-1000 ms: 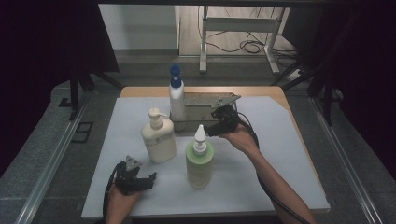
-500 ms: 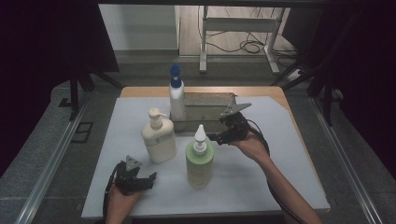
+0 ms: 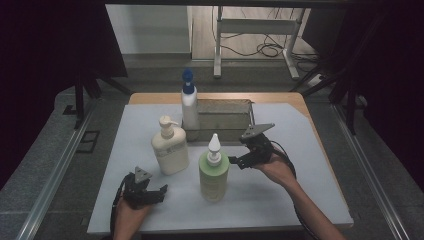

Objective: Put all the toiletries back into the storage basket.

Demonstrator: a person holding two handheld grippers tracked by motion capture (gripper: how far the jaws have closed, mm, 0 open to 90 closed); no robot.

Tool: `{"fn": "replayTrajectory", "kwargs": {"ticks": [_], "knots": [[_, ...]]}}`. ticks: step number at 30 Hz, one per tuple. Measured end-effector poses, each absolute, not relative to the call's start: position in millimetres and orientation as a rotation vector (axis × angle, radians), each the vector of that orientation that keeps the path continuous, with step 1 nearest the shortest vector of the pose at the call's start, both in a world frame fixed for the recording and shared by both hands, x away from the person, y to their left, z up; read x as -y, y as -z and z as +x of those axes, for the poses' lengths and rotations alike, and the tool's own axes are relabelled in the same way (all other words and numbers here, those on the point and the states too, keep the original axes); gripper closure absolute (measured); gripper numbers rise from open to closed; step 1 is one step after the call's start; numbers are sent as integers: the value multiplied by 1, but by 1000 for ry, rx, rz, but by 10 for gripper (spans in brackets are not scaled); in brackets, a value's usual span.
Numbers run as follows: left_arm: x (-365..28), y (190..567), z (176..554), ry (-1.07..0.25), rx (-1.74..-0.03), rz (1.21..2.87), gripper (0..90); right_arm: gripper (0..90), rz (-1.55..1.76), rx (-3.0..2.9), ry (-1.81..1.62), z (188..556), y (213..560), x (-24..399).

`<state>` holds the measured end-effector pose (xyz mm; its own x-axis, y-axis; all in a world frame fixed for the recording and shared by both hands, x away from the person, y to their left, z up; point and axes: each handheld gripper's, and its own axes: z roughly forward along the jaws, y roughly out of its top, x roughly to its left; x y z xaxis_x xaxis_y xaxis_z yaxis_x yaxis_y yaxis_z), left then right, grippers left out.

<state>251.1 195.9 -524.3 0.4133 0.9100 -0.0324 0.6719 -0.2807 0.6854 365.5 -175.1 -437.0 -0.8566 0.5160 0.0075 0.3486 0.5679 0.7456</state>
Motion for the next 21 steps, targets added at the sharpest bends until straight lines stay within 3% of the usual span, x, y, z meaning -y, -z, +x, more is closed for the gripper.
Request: {"fn": "replayTrajectory", "kwargs": {"ticks": [11,21], "knots": [[-196,524,251,-492,-1337,2047,129,102,724,-2597,-1184,344,446,191],[-196,524,251,-493,-1337,2047,129,0,709,-2622,-1228,322,456,199]]}}
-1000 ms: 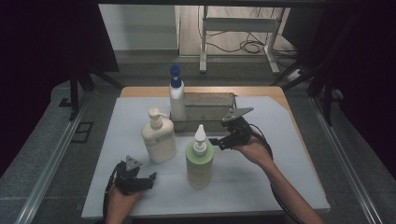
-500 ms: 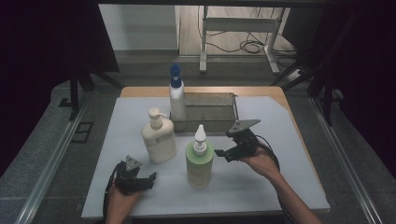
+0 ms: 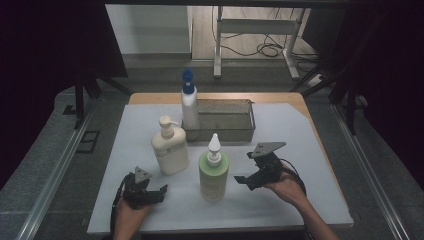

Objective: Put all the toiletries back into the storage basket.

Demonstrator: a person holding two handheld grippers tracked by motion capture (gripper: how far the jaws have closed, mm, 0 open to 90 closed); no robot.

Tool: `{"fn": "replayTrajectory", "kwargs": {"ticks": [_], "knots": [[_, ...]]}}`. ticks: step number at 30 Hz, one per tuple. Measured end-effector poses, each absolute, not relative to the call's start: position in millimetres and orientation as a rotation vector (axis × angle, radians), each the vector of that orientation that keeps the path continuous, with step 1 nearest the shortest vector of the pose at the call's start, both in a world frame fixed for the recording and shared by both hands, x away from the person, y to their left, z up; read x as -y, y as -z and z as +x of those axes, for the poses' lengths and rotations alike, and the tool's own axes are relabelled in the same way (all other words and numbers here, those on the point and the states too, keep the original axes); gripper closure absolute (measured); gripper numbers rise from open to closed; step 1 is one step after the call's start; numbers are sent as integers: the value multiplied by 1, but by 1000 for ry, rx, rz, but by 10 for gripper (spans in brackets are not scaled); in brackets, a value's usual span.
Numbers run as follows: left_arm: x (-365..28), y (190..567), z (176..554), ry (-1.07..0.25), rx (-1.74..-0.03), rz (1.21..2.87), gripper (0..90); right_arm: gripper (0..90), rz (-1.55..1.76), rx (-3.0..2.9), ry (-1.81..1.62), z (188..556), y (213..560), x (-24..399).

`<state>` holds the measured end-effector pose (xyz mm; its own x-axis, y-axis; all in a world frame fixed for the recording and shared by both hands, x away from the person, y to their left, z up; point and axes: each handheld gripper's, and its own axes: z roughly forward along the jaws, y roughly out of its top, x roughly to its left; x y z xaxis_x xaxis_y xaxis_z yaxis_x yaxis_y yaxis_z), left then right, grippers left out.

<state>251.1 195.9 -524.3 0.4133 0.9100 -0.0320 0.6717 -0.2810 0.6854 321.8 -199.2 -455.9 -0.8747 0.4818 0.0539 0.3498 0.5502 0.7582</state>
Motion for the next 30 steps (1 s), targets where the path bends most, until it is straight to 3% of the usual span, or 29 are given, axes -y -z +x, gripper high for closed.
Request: {"fn": "replayTrajectory", "kwargs": {"ticks": [30], "knots": [[-196,524,251,-492,-1337,2048,129,0,547,-2657,-1352,293,435,155]]}}
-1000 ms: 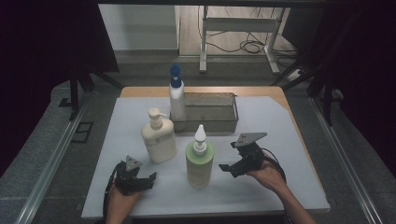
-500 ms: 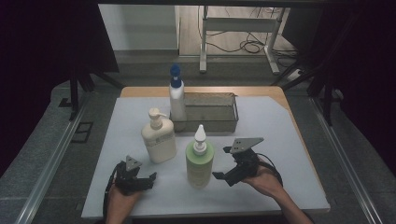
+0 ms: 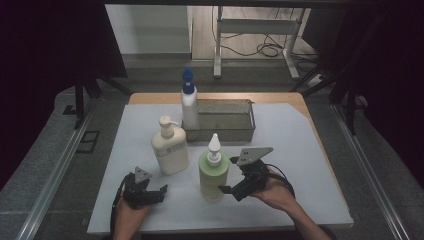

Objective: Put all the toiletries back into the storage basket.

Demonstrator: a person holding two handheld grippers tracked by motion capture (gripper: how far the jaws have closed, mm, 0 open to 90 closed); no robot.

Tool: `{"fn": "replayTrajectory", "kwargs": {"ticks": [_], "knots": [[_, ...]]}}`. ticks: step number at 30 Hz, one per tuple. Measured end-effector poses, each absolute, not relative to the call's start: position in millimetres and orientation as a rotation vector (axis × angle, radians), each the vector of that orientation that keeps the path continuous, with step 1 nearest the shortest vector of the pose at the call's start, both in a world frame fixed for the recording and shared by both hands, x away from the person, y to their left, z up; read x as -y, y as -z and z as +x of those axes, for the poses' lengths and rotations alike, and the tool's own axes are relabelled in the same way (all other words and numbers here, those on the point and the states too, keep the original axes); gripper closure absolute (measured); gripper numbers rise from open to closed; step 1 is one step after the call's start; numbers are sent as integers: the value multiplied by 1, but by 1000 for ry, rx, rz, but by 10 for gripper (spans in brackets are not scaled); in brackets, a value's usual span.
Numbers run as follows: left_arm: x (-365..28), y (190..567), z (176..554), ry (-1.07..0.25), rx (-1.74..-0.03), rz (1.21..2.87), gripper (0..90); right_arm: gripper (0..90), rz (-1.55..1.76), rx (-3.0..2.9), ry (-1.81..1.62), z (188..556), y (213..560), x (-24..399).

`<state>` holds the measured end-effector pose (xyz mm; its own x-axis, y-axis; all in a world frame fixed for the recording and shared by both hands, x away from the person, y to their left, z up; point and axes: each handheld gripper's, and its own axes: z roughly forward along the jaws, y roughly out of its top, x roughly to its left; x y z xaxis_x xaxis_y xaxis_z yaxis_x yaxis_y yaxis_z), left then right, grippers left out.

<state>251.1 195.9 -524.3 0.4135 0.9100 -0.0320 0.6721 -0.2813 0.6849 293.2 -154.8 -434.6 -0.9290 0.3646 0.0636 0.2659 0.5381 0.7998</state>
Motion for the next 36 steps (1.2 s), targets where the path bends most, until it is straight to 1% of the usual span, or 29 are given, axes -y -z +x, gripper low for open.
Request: {"fn": "replayTrajectory", "kwargs": {"ticks": [14,21,27,32,36], "knots": [[-196,524,251,-492,-1337,2047,129,0,507,-2658,-1374,295,430,134],[-196,524,251,-492,-1337,2047,129,18,503,-2658,-1379,296,429,126],[-196,524,251,-492,-1337,2047,129,36,498,-2659,-1379,298,430,122],[-196,524,251,-492,-1337,2047,129,93,475,-2664,-1385,297,430,119],[-196,524,251,-491,-1337,2047,129,102,465,-2659,-1368,296,428,118]]}}
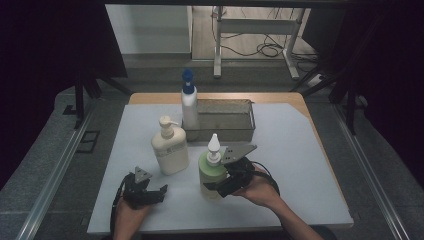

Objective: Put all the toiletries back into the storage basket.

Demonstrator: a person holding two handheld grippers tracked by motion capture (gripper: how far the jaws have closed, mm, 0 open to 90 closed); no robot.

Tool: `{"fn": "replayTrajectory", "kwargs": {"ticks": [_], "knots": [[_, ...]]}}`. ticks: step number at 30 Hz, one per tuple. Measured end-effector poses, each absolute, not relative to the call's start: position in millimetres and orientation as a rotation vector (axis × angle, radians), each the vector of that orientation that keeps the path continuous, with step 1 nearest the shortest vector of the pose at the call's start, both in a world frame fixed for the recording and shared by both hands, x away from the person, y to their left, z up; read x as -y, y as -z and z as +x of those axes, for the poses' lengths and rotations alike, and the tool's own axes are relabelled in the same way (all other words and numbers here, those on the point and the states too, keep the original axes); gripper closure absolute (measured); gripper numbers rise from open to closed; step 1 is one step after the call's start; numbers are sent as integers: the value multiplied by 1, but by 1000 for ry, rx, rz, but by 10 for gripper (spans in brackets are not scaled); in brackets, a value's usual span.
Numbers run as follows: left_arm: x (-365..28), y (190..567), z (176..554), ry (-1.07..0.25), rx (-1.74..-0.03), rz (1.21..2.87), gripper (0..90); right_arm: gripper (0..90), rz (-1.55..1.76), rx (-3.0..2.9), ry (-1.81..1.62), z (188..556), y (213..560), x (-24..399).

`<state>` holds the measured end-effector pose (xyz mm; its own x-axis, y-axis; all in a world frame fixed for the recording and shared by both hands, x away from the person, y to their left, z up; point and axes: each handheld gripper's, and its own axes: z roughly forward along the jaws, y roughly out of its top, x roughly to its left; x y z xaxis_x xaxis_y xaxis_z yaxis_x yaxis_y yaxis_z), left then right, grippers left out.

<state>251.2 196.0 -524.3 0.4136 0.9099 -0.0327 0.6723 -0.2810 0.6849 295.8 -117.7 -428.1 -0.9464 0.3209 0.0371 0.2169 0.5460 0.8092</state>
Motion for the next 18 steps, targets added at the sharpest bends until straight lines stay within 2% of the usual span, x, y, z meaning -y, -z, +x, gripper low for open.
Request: {"fn": "replayTrajectory", "kwargs": {"ticks": [18], "knots": [[-196,524,251,-491,-1337,2048,129,114,553,-2617,-1323,299,421,120]]}}
